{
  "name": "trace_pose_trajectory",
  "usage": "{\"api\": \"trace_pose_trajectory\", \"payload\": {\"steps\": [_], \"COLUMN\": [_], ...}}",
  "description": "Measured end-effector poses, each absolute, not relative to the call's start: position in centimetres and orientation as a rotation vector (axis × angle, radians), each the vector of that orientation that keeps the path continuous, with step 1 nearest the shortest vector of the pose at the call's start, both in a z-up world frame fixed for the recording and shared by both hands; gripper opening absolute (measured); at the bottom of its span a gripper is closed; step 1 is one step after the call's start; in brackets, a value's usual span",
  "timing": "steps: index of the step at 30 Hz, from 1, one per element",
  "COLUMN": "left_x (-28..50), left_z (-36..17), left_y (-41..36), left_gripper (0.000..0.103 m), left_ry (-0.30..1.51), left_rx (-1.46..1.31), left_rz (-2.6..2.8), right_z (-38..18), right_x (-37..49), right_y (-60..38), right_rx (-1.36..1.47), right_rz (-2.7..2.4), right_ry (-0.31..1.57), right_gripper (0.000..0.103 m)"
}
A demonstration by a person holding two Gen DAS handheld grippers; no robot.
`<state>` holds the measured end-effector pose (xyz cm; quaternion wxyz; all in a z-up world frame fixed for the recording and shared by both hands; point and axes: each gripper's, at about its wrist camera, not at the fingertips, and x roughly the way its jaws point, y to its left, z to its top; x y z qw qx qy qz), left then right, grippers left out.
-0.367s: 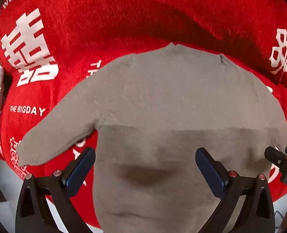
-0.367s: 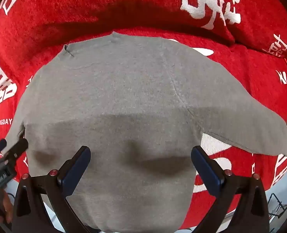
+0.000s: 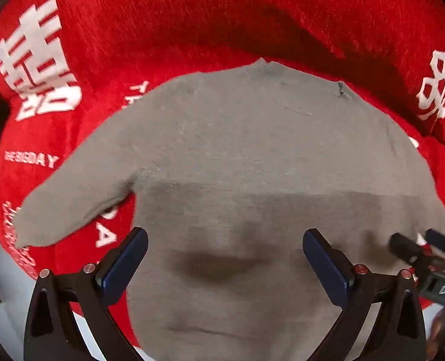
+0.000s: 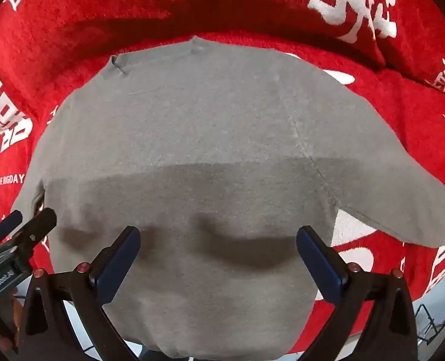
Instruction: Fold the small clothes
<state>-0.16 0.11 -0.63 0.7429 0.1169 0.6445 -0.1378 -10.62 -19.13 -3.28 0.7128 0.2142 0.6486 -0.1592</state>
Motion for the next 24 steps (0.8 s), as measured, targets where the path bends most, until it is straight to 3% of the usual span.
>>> {"api": "trace_pose_trajectory", "payload": {"steps": [24], "left_x": [0.2], "left_z": [-1.7], "left_y": [0.4], "left_gripper": [0.103], "left_ry": [1.422], "left_rx": [0.298], "left_rz": [-0.254], "right_z": [-2.7], "right_x": [-10.7], "right_y": [-20.0], "right_rx": [0.452], "right_rz": [-0.394], "right_ry": [1.439], "right_gripper": [0.103]}}
